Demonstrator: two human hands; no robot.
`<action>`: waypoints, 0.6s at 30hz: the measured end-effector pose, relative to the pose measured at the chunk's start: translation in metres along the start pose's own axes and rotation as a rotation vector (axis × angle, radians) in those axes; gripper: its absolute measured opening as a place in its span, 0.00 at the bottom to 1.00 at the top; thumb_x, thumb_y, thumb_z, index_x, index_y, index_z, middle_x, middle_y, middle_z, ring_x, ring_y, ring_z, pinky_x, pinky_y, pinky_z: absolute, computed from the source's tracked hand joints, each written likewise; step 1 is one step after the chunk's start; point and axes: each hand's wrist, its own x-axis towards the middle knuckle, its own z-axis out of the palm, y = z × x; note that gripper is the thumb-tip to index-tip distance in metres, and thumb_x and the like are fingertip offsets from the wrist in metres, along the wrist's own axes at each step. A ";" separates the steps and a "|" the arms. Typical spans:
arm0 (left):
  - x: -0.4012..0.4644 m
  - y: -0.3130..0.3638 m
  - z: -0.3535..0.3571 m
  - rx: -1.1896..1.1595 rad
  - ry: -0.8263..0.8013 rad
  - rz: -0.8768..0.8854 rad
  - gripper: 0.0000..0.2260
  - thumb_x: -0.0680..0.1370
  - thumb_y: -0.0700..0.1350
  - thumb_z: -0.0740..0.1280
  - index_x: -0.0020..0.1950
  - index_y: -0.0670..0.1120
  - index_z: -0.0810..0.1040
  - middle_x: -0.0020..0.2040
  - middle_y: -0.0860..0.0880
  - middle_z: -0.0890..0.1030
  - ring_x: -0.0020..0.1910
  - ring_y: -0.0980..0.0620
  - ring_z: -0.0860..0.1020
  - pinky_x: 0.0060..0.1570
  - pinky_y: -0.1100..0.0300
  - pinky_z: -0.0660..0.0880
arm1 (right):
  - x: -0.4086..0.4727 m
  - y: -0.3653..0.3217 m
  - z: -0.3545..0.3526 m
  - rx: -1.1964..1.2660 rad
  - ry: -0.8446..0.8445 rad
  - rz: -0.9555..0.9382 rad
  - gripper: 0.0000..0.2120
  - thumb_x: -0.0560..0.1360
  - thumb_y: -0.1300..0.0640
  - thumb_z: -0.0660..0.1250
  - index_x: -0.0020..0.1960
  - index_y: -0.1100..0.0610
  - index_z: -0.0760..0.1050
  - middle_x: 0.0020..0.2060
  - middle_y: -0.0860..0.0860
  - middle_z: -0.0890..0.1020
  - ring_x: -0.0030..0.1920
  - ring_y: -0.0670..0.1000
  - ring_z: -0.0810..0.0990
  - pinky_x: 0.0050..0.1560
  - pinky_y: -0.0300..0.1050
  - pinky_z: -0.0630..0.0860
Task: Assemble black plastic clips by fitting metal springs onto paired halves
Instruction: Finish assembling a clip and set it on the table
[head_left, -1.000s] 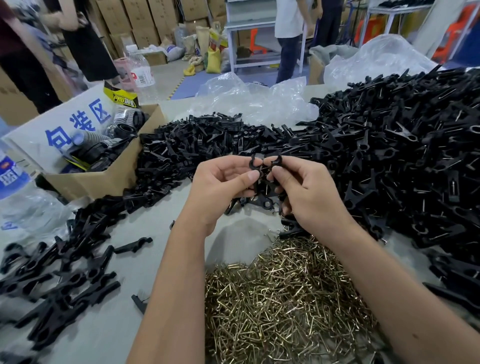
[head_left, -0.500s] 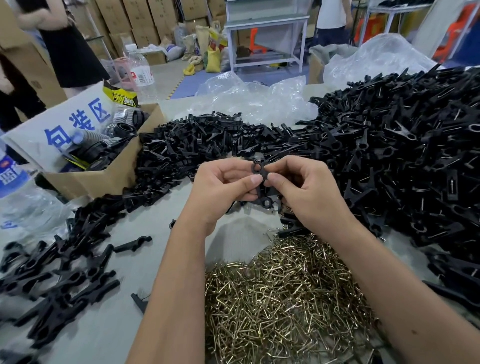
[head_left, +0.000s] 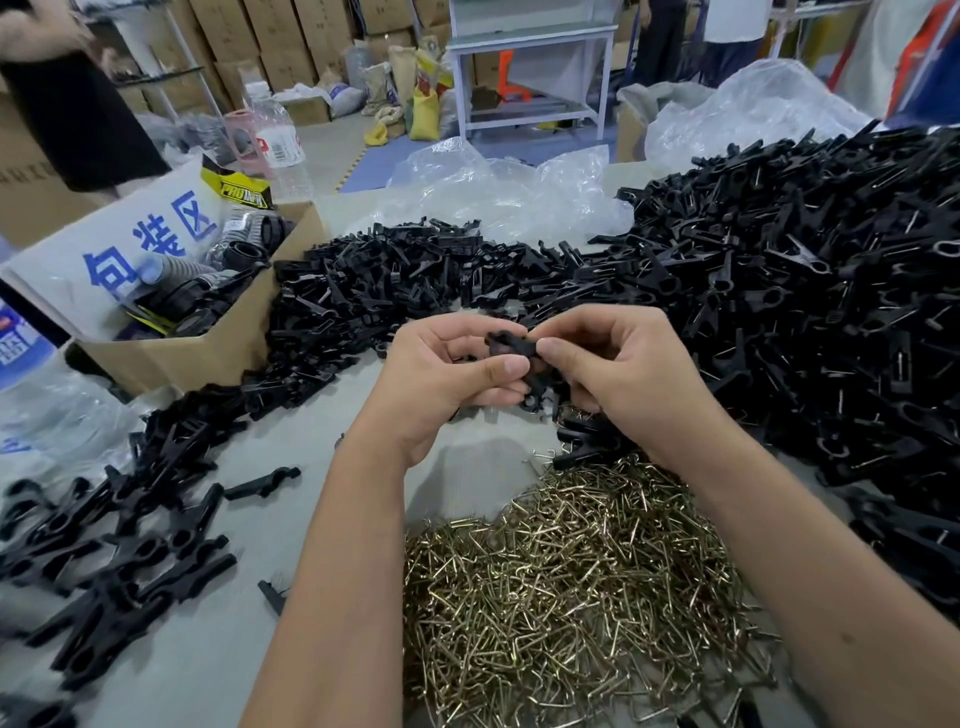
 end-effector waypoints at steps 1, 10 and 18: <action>0.000 0.000 0.000 0.001 -0.008 0.002 0.14 0.64 0.40 0.81 0.48 0.45 0.88 0.38 0.42 0.85 0.36 0.46 0.86 0.36 0.62 0.83 | 0.000 -0.001 -0.001 0.014 0.009 -0.004 0.01 0.77 0.56 0.75 0.47 0.52 0.83 0.32 0.50 0.83 0.26 0.49 0.75 0.27 0.40 0.71; 0.000 -0.001 -0.022 -0.033 0.261 0.033 0.16 0.64 0.37 0.79 0.45 0.40 0.75 0.51 0.34 0.76 0.40 0.45 0.87 0.40 0.61 0.83 | -0.003 -0.017 -0.002 -0.728 -0.331 -0.012 0.07 0.73 0.46 0.78 0.41 0.47 0.83 0.34 0.41 0.83 0.35 0.39 0.80 0.36 0.33 0.73; 0.001 -0.005 -0.022 -0.084 0.313 0.012 0.13 0.68 0.25 0.75 0.40 0.39 0.75 0.36 0.37 0.81 0.44 0.38 0.87 0.44 0.57 0.84 | -0.009 -0.026 0.020 -0.971 -0.617 0.097 0.09 0.73 0.50 0.80 0.40 0.49 0.81 0.40 0.44 0.84 0.44 0.44 0.81 0.49 0.43 0.80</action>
